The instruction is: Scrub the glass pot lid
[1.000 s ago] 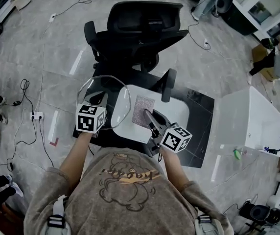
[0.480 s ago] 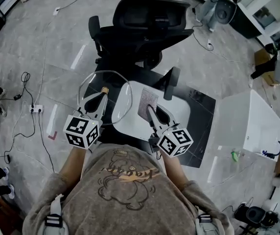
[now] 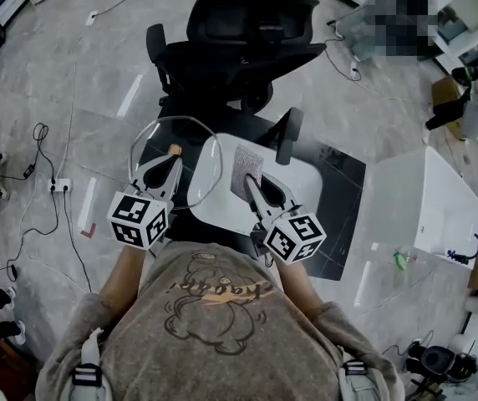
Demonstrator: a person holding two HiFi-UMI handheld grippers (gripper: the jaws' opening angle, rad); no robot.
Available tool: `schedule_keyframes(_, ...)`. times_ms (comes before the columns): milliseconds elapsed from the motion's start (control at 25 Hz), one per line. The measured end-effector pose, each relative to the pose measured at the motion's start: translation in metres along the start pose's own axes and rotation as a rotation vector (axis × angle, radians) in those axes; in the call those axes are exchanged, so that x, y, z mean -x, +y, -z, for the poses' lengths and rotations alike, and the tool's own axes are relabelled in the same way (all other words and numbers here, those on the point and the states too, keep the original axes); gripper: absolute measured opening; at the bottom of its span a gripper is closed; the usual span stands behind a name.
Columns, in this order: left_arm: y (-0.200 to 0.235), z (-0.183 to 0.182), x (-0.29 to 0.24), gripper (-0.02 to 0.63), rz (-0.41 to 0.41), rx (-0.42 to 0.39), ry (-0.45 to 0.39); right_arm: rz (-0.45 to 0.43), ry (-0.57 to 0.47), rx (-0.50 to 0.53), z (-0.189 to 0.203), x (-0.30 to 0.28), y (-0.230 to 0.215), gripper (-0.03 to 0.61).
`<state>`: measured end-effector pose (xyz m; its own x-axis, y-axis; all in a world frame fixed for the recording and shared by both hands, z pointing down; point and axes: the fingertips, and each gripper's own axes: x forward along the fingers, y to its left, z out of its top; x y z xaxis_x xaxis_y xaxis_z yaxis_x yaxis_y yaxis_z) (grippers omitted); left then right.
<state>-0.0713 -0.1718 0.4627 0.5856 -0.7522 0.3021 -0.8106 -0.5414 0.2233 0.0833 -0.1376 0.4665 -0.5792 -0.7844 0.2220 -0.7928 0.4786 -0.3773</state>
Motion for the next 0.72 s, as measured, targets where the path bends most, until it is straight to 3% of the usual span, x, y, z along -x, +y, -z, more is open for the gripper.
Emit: schedule_keyframes(720,-0.009,0.010,-0.005,0.017,0.011,0.017,0.055,-0.018,0.016,0.004,-0.001,0.001,0.004,0.084)
